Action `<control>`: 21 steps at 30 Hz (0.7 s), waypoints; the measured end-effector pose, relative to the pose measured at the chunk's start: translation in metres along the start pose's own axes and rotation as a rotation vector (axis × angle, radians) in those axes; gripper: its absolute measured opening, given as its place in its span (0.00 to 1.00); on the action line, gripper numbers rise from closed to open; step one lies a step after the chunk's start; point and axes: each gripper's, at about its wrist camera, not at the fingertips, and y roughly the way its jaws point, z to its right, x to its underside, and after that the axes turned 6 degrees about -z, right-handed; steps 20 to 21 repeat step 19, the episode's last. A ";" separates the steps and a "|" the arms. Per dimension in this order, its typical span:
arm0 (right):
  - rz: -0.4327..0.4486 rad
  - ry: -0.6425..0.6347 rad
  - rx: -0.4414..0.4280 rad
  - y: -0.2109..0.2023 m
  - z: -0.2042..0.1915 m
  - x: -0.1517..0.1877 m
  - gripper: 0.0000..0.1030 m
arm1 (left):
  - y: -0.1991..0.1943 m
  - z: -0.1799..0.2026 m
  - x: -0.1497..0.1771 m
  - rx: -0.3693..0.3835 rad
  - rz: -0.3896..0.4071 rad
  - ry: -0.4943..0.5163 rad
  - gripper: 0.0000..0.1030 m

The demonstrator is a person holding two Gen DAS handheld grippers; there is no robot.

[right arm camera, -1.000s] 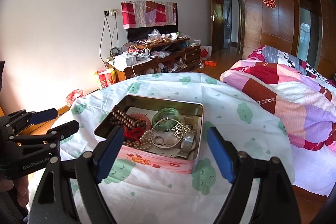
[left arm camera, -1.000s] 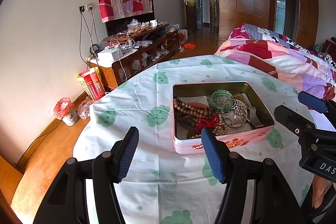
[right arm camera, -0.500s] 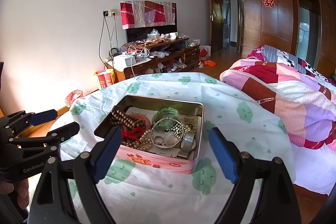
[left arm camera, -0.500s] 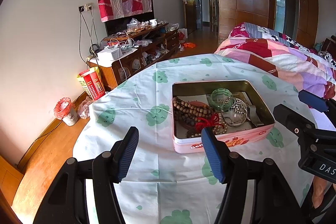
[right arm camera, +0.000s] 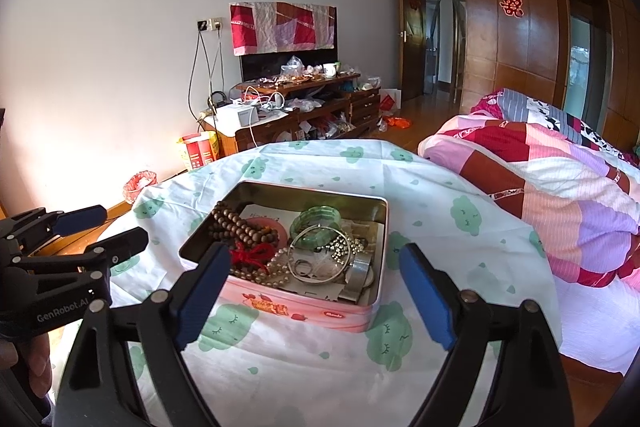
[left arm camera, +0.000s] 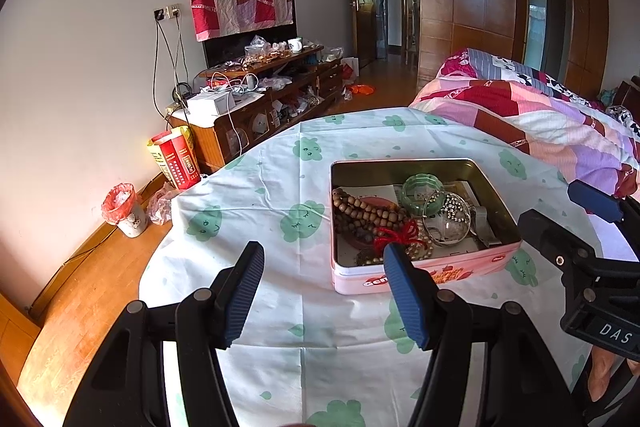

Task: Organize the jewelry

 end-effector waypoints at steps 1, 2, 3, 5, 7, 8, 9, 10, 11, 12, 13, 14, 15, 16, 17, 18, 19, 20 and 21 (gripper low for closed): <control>0.000 0.001 -0.001 0.000 0.000 0.000 0.87 | 0.000 0.000 0.000 0.001 -0.001 -0.001 0.61; -0.001 0.001 -0.002 0.000 0.000 0.000 0.87 | -0.001 0.000 0.000 0.001 0.002 -0.001 0.61; -0.002 0.001 -0.002 0.000 0.000 0.000 0.87 | -0.002 0.000 0.000 -0.002 0.004 0.000 0.61; -0.001 -0.001 -0.001 -0.001 0.000 0.000 0.87 | -0.001 0.000 0.000 -0.004 0.001 0.003 0.61; -0.002 -0.001 -0.001 0.000 0.001 0.000 0.87 | 0.000 0.000 0.000 -0.007 -0.005 -0.001 0.61; -0.002 -0.001 -0.001 0.000 0.001 -0.001 0.87 | 0.001 0.001 0.000 -0.008 -0.007 -0.001 0.61; -0.002 -0.001 -0.001 0.000 0.001 -0.001 0.87 | 0.001 0.001 0.001 -0.010 -0.008 0.000 0.61; -0.002 -0.002 -0.001 0.000 0.001 -0.001 0.87 | 0.002 0.001 0.001 -0.012 -0.009 0.000 0.61; -0.003 -0.002 -0.001 0.000 0.001 -0.001 0.87 | 0.003 0.001 0.001 -0.015 -0.010 0.000 0.61; -0.003 -0.002 -0.001 0.000 0.001 -0.001 0.87 | 0.003 0.001 0.001 -0.017 -0.007 0.001 0.61; -0.003 -0.001 0.000 0.000 0.000 0.000 0.87 | 0.002 0.001 0.002 -0.020 -0.003 0.001 0.61; -0.003 -0.001 -0.001 0.000 0.000 0.000 0.87 | 0.002 0.000 0.002 -0.023 0.002 0.000 0.61; -0.004 -0.001 -0.001 0.000 0.001 -0.001 0.87 | 0.002 -0.001 0.003 -0.024 0.006 -0.001 0.61; -0.005 -0.003 -0.001 0.001 -0.001 0.000 0.87 | 0.001 -0.001 0.003 -0.023 0.008 -0.002 0.61; -0.006 -0.003 0.000 0.002 0.000 0.000 0.87 | 0.001 -0.002 0.003 -0.023 0.013 -0.005 0.61; -0.009 -0.003 0.000 0.002 0.002 0.000 0.87 | 0.000 -0.002 0.003 -0.024 0.015 -0.006 0.61; -0.012 -0.003 -0.001 0.003 0.003 0.000 0.87 | 0.000 -0.003 0.003 -0.024 0.014 -0.007 0.61; -0.012 -0.003 -0.001 0.003 0.003 0.000 0.87 | 0.000 -0.003 0.003 -0.024 0.014 -0.007 0.61; -0.012 -0.003 -0.001 0.003 0.003 0.000 0.87 | 0.000 -0.003 0.003 -0.024 0.014 -0.007 0.61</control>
